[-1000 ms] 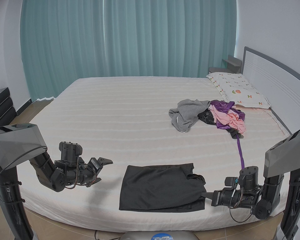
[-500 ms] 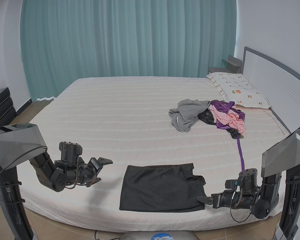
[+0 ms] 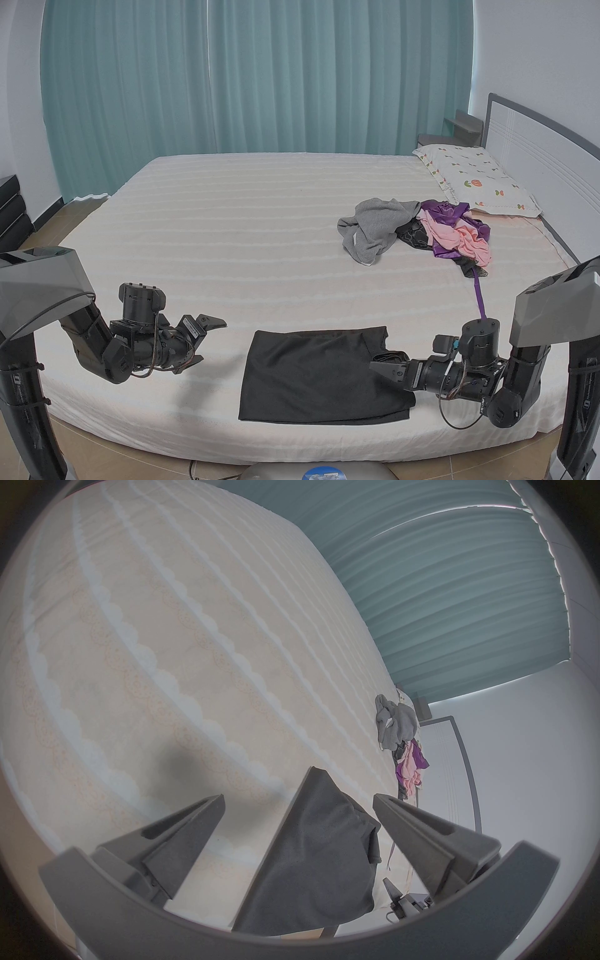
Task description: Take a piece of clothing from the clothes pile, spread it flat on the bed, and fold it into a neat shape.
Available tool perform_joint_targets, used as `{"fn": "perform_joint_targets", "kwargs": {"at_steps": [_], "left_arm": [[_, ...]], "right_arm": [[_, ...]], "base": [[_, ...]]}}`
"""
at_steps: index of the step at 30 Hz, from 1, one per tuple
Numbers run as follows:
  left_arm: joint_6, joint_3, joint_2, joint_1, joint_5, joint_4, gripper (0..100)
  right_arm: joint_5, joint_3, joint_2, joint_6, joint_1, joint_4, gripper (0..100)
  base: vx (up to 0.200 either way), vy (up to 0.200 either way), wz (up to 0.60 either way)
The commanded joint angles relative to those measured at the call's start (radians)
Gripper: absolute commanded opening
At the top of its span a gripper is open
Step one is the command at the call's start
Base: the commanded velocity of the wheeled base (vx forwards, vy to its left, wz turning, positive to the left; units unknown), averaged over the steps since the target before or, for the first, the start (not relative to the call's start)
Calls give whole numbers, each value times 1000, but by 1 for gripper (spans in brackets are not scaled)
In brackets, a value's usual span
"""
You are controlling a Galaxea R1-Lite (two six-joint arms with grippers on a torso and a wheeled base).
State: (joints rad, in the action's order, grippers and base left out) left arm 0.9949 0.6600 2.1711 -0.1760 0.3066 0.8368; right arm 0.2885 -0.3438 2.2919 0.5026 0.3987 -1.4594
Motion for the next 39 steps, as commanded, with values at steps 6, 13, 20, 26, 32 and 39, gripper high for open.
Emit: {"fn": "perform_joint_targets", "kwargs": {"at_steps": [6, 13, 20, 26, 32, 39], "left_arm": [[-1, 0, 3, -2, 0, 4, 100], [-1, -2, 4, -2, -1, 11, 100], [-1, -3, 4, -2, -1, 13, 100], [-1, -3, 4, -2, -1, 13, 100], [-1, -5, 4, -2, -1, 13, 100], [-1, -5, 4, -2, -1, 13, 100]], "right_arm": [[9, -112, 116, 63, 84, 11, 100], [49, -190, 107, 63, 78, 109, 100], [40, -380, 167, 76, -29, 151, 100], [23, -394, 182, 79, -103, 143, 100], [23, -394, 176, 90, -123, 139, 100], [27, -408, 179, 96, -124, 131, 100]], "base": [[0, 0, 0], [0, 0, 0], [0, 0, 0], [0, 0, 0], [0, 0, 0], [0, 0, 0]]}}
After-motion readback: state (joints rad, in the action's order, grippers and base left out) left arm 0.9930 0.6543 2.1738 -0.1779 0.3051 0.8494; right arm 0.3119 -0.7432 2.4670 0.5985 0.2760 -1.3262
